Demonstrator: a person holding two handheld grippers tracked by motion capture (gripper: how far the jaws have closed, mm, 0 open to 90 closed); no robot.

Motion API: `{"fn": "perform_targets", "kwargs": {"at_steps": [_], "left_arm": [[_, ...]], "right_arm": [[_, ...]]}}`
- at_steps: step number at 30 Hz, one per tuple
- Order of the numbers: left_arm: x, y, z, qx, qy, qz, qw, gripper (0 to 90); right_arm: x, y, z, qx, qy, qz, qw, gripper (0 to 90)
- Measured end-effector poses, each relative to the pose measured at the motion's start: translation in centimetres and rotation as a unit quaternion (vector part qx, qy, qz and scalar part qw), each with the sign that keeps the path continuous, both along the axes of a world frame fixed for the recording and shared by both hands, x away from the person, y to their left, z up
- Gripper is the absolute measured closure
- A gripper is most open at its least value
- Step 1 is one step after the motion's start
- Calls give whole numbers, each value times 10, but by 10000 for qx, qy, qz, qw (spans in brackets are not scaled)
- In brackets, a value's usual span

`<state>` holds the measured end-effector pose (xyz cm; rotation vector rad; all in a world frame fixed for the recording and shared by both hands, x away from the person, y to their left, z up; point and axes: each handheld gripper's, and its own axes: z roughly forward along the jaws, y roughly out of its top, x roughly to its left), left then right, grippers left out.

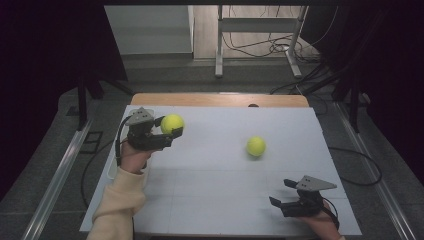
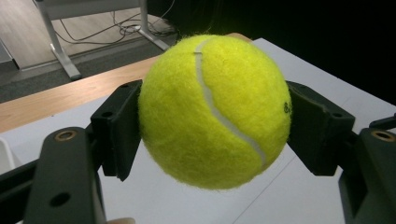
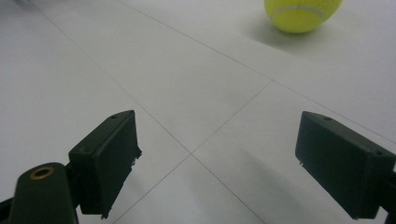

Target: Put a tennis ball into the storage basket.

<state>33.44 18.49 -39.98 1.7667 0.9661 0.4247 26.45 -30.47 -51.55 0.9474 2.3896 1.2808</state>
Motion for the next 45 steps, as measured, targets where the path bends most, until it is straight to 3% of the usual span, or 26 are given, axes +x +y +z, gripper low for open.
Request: {"fn": "perform_targets", "kwargs": {"at_steps": [12, 26, 31, 38, 45], "left_arm": [[10, 12, 7, -6, 10, 266, 9996, 266], [23, 35, -2, -17, 227, 650, 9976, 266], [31, 43, -5, 122, 307, 789, 9963, 266], [33, 51, -7, 121, 333, 902, 9953, 266], [35, 54, -9, 260, 372, 984, 9941, 266]], "right_arm": [[1, 0, 0, 38, 10, 6, 10000, 136], [1, -1, 1, 45, 15, -15, 10000, 136], [2, -1, 1, 36, 21, -29, 10000, 137], [2, -1, 1, 28, 23, -29, 10000, 137], [2, -1, 0, 63, 21, -27, 10000, 137]]}}
